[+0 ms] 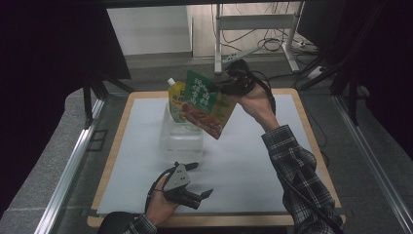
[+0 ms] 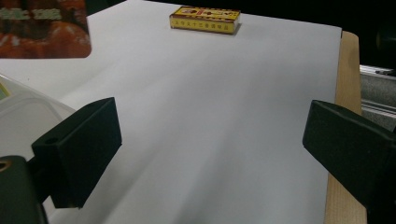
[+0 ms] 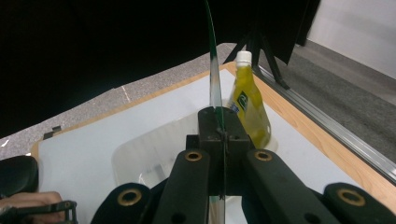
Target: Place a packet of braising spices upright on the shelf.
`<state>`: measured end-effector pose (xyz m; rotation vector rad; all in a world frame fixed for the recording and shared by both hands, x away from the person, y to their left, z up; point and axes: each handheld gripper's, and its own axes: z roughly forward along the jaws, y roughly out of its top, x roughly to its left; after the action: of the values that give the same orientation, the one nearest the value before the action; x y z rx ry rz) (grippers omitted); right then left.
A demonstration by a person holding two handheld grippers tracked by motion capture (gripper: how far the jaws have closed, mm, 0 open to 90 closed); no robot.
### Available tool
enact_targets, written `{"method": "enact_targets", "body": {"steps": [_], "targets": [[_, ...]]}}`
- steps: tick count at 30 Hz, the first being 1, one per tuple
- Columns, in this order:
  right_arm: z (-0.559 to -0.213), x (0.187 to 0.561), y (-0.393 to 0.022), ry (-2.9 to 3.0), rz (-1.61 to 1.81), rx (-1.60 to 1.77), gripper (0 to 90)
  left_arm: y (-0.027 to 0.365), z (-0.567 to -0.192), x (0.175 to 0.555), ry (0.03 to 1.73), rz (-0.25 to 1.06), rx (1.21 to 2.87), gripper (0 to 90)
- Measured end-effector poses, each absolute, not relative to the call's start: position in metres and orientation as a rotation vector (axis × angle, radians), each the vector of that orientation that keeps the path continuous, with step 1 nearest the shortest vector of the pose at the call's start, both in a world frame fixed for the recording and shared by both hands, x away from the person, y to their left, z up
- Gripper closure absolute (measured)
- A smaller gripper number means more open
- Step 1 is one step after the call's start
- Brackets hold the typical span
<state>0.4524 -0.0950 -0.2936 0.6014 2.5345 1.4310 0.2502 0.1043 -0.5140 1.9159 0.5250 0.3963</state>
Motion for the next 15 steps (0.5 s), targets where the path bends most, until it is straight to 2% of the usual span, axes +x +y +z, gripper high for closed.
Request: {"method": "enact_targets", "body": {"steps": [15], "targets": [[-0.297, 0.462, -0.053, 2.583, 1.413, 0.564, 88.9, 0.105, -0.513, 0.249, 0.508, 0.389, 1.907, 4.0]]}}
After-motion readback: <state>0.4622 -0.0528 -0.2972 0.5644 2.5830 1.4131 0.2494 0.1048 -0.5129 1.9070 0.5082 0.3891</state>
